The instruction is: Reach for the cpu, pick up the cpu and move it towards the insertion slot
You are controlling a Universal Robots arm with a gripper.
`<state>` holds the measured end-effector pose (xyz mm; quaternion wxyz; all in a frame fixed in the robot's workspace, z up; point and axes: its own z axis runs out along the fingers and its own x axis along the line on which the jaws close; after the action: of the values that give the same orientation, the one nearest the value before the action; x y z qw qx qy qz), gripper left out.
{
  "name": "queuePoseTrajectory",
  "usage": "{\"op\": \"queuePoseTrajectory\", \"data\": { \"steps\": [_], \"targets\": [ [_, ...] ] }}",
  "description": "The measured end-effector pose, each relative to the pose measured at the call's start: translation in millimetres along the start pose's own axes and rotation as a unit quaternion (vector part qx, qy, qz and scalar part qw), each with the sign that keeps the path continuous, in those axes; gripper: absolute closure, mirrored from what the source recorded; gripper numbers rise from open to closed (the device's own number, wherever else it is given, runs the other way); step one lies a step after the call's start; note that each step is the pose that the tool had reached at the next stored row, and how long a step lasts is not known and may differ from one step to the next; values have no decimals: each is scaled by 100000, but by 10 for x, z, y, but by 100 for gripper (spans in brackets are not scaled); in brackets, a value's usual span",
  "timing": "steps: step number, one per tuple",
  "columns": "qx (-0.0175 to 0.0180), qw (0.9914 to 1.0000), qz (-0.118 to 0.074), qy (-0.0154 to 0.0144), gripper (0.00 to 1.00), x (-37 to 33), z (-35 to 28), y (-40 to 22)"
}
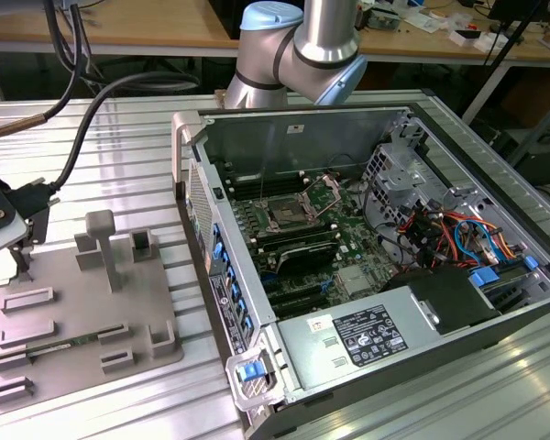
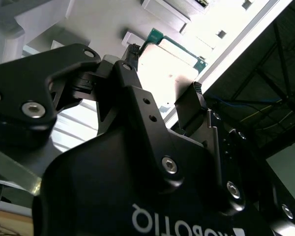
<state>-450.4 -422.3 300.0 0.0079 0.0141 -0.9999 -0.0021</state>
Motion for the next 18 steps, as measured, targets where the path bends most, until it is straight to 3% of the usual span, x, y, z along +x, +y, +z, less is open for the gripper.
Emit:
{"op": "queuePoseTrajectory", "data": {
  "steps": [18],
  "targets": [
    [-5,100000,0,-5,45,1,-89,0]
  ]
}}
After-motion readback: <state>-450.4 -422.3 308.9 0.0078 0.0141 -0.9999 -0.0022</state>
